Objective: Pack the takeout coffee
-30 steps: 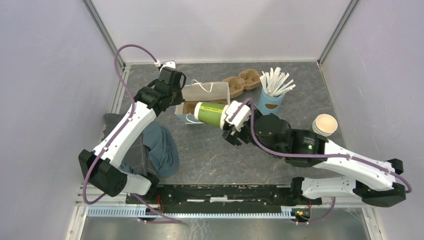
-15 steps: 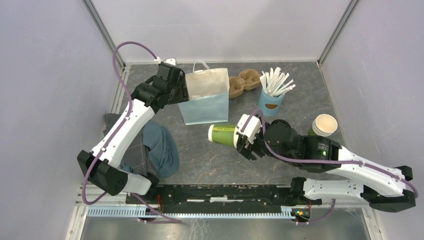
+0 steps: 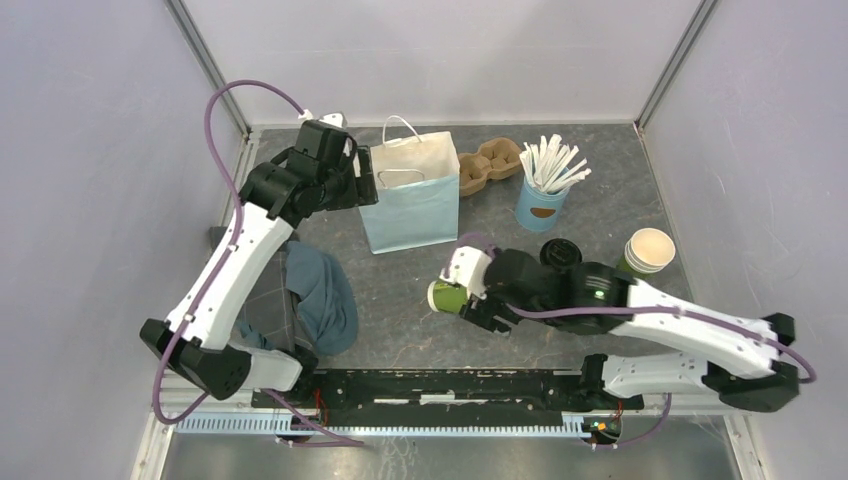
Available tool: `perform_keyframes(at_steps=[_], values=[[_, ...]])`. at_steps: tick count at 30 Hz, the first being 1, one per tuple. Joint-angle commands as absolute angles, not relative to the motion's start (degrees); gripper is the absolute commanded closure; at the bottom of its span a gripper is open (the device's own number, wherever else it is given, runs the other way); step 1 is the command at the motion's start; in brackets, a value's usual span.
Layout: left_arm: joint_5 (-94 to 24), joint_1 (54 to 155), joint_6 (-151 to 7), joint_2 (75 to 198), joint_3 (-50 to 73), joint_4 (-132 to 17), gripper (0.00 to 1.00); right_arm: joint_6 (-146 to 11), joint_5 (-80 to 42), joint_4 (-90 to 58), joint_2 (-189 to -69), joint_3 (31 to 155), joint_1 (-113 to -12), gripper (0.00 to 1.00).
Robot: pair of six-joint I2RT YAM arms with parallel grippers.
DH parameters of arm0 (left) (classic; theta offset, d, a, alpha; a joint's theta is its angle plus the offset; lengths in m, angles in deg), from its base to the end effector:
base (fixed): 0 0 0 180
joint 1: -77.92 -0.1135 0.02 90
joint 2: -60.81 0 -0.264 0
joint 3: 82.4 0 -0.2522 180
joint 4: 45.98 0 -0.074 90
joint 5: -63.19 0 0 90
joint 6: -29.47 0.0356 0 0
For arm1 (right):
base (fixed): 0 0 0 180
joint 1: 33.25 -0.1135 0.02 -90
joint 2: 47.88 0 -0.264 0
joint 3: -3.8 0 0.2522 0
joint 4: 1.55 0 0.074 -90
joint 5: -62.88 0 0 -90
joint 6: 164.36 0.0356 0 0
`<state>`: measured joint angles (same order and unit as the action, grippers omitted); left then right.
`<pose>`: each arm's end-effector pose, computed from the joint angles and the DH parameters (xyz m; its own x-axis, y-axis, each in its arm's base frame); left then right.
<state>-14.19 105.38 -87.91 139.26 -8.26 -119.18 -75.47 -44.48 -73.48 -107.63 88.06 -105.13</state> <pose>0.2404 -0.1162 0.4103 -0.7096 -0.1370 -0.6912 -0.0130 0.9833 -0.1816 0.0690 0.1768 0.3667 -0.2126 -0.7092 -0.6722 -0.8486 0.4751 -0.2328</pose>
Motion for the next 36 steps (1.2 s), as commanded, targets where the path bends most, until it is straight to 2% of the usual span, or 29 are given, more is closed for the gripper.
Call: perform_keyframes(at_steps=[1,6,14,19,25,32,36], values=[[-15.53,105.34,-85.90,134.40,-11.81,-121.15,0.13,-74.49,-48.36,-79.13,-115.80,90.72,-105.06,0.85],[-12.53,105.34,-86.12,130.99,-13.58,-122.45,0.12,-74.45,-50.53,-82.37,-124.74,94.15,-105.06,0.85],[-10.83,105.34,-86.19,124.84,-7.05,-120.99,0.13,-70.64,-51.14,-87.26,-138.58,102.32,-105.07,0.84],[-8.62,105.34,-83.92,124.21,-5.20,-120.47,0.13,-69.30,-49.98,-87.36,-142.47,100.30,-105.05,0.86],[-8.26,105.34,-79.72,126.20,-3.66,-118.68,0.13,-68.87,-50.78,-87.36,-144.90,101.26,-105.05,0.83],[-8.78,105.34,-77.86,127.08,-0.50,-116.01,0.13,-69.00,-49.20,-87.32,-149.92,106.06,-105.06,0.76],[-9.60,105.26,-77.77,127.43,-0.56,-115.74,0.13,-69.04,-48.58,-87.37,-151.34,108.33,-105.10,0.62]])
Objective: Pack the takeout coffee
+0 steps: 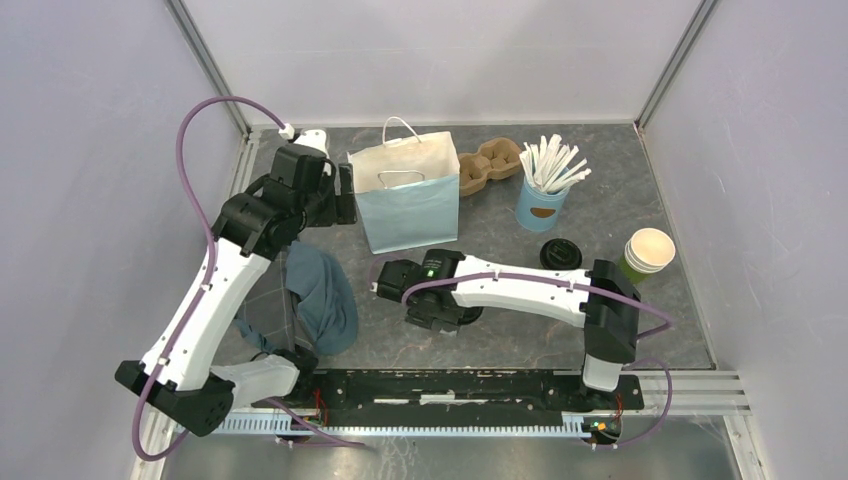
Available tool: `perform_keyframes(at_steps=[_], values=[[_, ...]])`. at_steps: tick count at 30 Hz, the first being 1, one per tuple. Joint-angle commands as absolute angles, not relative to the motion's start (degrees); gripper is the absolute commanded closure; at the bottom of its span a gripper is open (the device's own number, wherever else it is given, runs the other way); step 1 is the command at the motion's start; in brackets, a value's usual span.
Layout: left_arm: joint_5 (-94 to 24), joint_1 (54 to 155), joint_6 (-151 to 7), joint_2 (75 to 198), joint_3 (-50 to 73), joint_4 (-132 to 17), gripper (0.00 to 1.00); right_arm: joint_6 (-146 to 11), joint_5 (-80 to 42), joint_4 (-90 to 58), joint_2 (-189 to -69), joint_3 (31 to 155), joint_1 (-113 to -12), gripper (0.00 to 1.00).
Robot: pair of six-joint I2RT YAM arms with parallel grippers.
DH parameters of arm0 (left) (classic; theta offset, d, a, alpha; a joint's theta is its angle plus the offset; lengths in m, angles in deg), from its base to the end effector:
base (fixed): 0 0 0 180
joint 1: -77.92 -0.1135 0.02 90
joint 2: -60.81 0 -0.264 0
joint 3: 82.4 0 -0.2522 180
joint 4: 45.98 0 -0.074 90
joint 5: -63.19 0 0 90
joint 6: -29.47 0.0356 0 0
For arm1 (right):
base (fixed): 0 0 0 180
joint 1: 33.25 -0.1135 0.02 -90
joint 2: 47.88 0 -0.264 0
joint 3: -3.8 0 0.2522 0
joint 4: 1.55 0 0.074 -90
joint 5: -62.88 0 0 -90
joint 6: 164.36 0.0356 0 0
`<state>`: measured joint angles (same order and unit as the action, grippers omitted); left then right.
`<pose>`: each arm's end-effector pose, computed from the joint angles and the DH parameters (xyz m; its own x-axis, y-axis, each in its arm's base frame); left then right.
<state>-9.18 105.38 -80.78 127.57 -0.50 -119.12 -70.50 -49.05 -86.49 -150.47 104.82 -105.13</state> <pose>0.1928 -0.0880 0.4153 -0.6376 -0.0404 -0.7693 0.0196 0.9974 -0.0686 0.1172 0.3154 0.2574 -0.3686 -0.9256 -0.0858 -0.8517 0.3733 -0.3678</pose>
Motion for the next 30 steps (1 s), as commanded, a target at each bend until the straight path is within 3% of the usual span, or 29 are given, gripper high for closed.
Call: perform_keyframes(at_steps=[1,6,12,30], values=[[-9.66,105.25,-77.68,127.43,-0.49,-115.70,0.13,-69.16,-48.40,-87.33,-151.58,108.80,-105.06,0.60],[-10.43,105.25,-78.41,127.09,0.33,-115.73,0.12,-69.12,-48.43,-87.25,-152.63,110.08,-104.93,0.48],[-12.17,105.16,-80.39,126.04,2.16,-115.39,0.13,-69.67,-48.23,-87.32,-153.86,110.99,-104.51,0.45],[-10.59,102.22,-84.23,125.52,5.06,-117.95,0.12,-73.92,-49.27,-87.26,-157.83,119.99,-103.88,0.20]])
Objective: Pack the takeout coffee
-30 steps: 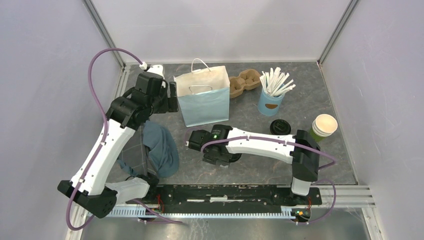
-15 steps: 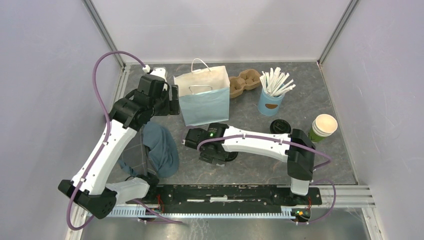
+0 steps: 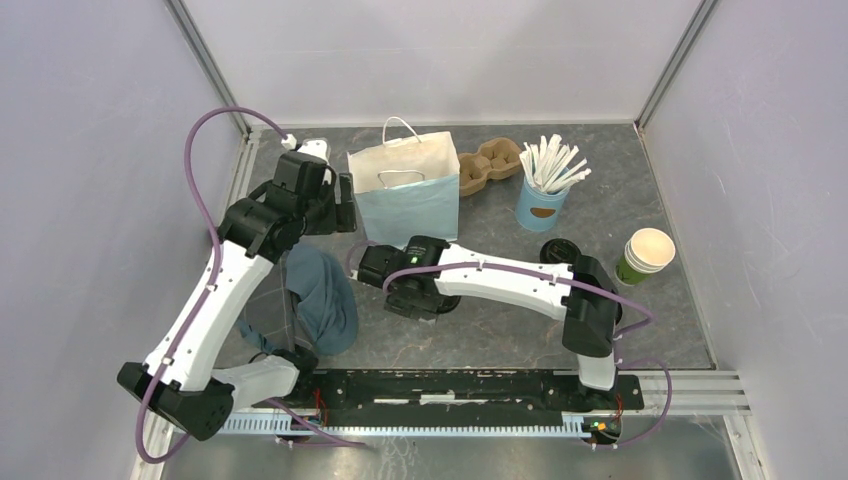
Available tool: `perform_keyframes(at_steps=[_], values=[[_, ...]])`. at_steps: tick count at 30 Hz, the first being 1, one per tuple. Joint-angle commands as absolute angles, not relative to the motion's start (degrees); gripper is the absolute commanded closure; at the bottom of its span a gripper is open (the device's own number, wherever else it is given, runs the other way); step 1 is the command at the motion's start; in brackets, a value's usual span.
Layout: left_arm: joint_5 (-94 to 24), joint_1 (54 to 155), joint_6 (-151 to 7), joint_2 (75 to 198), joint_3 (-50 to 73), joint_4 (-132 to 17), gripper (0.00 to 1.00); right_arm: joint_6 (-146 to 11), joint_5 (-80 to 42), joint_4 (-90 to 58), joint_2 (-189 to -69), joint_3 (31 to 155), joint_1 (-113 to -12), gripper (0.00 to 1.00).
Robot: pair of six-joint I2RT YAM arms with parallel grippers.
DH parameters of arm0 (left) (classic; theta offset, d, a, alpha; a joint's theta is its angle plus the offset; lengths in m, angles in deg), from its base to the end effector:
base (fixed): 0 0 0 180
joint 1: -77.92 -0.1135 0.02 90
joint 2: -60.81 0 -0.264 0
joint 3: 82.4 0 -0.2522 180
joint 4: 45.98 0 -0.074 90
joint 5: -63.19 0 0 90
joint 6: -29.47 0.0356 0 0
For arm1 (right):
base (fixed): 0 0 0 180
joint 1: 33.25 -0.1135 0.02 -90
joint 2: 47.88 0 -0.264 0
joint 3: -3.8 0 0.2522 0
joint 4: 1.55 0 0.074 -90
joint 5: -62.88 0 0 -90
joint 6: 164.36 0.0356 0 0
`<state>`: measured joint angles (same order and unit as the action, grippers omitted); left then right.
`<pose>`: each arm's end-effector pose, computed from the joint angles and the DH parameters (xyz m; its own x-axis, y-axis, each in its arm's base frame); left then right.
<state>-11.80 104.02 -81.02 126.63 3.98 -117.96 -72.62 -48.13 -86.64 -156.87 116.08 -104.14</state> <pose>0.1951 -0.0853 0.3964 -0.6766 -0.0450 -0.7350 0.0227 0.9964 -0.0820 0.1342 0.3483 0.2715 -0.3502 -0.9241 -0.1533 -0.8551 0.3822 -0.3504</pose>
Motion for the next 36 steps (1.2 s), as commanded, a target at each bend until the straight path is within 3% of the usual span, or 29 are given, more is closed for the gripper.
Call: perform_keyframes(at_steps=[1,10,18,26,30,36], values=[[-10.67,101.68,-84.36,125.42,5.23,-118.12,0.12,-73.86,-49.22,-87.25,-158.12,120.38,-103.92,0.19],[-16.22,97.31,-85.91,125.15,8.70,-119.42,0.12,-75.36,-48.96,-87.27,-159.94,120.34,-103.79,0.17],[-27.18,94.94,-86.73,125.43,13.32,-116.73,0.15,-72.04,-53.34,-87.21,-153.31,109.30,-103.71,0.18],[-56.14,95.45,-91.36,126.31,24.91,-102.02,0.32,-71.20,-52.91,-87.22,-149.95,108.19,-103.41,0.18],[-58.17,100.05,-94.28,128.15,29.05,-98.08,0.37,-71.33,-53.05,-87.22,-148.62,107.56,-103.47,0.18],[-53.71,106.75,-101.72,129.52,33.88,-93.64,0.56,-72.08,-53.23,-87.22,-147.52,105.17,-103.36,0.18]])
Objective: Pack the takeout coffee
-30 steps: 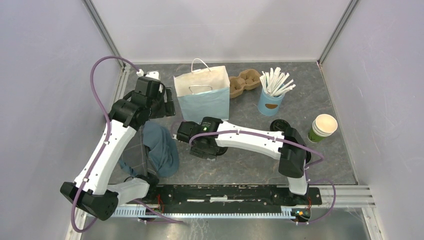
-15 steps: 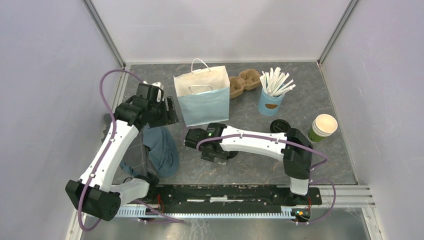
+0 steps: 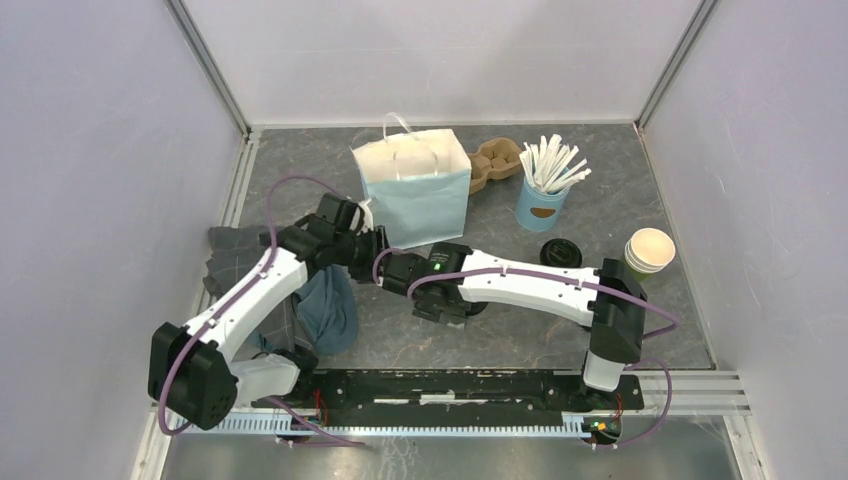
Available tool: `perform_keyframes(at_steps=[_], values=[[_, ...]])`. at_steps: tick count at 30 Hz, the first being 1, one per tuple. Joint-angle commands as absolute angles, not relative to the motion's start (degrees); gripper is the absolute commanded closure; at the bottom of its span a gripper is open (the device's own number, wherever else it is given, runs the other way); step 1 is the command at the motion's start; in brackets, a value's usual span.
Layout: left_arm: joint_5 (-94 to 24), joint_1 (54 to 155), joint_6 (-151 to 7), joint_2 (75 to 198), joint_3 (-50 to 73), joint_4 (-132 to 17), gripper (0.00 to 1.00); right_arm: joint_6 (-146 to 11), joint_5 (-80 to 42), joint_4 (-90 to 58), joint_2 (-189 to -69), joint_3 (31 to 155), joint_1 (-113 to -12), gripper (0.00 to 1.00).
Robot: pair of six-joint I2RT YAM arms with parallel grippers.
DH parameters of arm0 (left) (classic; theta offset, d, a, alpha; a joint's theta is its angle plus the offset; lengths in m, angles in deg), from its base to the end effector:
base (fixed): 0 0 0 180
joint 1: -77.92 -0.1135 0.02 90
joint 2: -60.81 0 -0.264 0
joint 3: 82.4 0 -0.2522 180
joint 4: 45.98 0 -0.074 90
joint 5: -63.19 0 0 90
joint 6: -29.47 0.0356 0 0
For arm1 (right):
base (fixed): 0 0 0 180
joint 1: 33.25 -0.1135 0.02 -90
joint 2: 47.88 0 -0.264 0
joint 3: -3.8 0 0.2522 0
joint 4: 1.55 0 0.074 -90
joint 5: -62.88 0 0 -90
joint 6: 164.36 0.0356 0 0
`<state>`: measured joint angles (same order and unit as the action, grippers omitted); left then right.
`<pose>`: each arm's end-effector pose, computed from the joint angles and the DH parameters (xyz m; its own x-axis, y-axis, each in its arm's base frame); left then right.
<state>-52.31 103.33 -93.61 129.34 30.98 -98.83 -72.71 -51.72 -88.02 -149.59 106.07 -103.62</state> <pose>0.2072 -0.1154 0.2641 -0.9520 -0.0932 -0.2916 0.1099 0.7851 -0.6096 0.1259 0.3090 0.2684 -0.3593 -0.9295 -0.0832 -0.8364 0.3603 -0.4130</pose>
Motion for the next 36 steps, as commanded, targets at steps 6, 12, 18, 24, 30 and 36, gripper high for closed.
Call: perform_keyframes(at_steps=[6,12,18,24,30,36], values=[[-47.29,108.67,-112.67,121.79,42.13,-87.37,0.62,-72.75,-52.07,-87.12,-147.99,105.72,-103.17,0.18],[-45.88,110.64,-124.64,114.77,54.03,-75.78,0.64,-73.07,-50.83,-87.15,-150.29,107.48,-103.19,0.18],[-39.82,117.89,-130.94,117.67,58.56,-66.56,0.66,-71.82,-49.40,-87.11,-150.81,107.05,-103.25,0.19],[-35.95,120.51,-132.77,121.35,58.73,-62.92,0.68,-71.75,-49.71,-87.12,-150.27,105.71,-103.27,0.18],[-33.54,121.83,-136.80,124.53,60.52,-57.20,0.69,-71.43,-49.00,-87.12,-150.88,106.44,-103.43,0.18],[-34.63,122.31,-137.28,129.96,59.79,-53.57,0.69,-71.51,-47.92,-86.75,-151.46,107.12,-103.64,0.18]])
